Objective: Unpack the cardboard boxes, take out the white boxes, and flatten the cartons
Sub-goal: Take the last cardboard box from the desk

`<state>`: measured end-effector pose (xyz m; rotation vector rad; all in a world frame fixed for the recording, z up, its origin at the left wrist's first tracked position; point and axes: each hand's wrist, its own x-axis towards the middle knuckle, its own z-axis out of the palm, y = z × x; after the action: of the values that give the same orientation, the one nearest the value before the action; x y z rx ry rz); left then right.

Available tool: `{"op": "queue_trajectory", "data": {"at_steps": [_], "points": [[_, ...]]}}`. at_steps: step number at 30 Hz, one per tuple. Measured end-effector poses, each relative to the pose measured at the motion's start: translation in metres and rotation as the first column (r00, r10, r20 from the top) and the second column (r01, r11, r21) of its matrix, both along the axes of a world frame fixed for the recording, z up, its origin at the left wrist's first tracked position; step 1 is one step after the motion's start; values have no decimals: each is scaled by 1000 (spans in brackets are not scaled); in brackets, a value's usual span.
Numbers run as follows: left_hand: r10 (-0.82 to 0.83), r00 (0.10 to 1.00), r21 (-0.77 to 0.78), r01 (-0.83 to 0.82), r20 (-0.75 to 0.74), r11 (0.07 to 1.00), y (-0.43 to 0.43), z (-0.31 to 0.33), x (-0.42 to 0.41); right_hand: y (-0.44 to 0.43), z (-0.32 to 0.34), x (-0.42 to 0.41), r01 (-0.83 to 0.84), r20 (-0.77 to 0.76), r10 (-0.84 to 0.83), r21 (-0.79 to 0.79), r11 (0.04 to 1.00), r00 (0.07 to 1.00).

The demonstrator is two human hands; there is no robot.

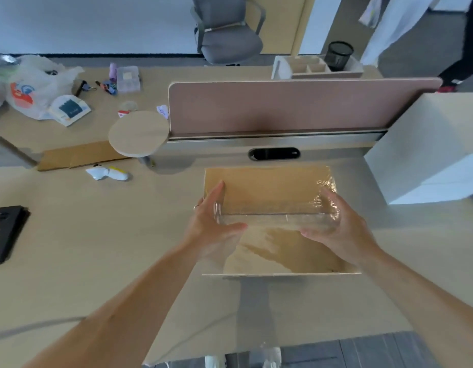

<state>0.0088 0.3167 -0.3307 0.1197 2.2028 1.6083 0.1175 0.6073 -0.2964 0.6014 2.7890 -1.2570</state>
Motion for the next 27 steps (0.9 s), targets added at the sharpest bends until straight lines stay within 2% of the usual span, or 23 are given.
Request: {"op": "queue_trajectory", "data": {"at_steps": [6,12,15,24,26,27], "points": [[8,1000,-41,-8,12,999,42,-16,23,46,-23,19,16,42,-15,-27,1000,999],[58,996,-115,-49,70,992,59,-31,45,68,-59,28,-84,90,90,-60,995,992],[89,995,-152,-80,51,985,60,-38,53,71,-71,33,-128,101,135,-78,989,986],[141,989,-110,-136,41,985,68,-46,63,77,-82,32,-129,84,140,-121,984,987],[159,987,-210,-155,1,965,73,-44,63,79,-83,31,-122,88,134,-131,984,987],[167,984,-345,-176,-55,922,77,-45,64,80,-83,30,-132,89,144,-134,982,986]]}}
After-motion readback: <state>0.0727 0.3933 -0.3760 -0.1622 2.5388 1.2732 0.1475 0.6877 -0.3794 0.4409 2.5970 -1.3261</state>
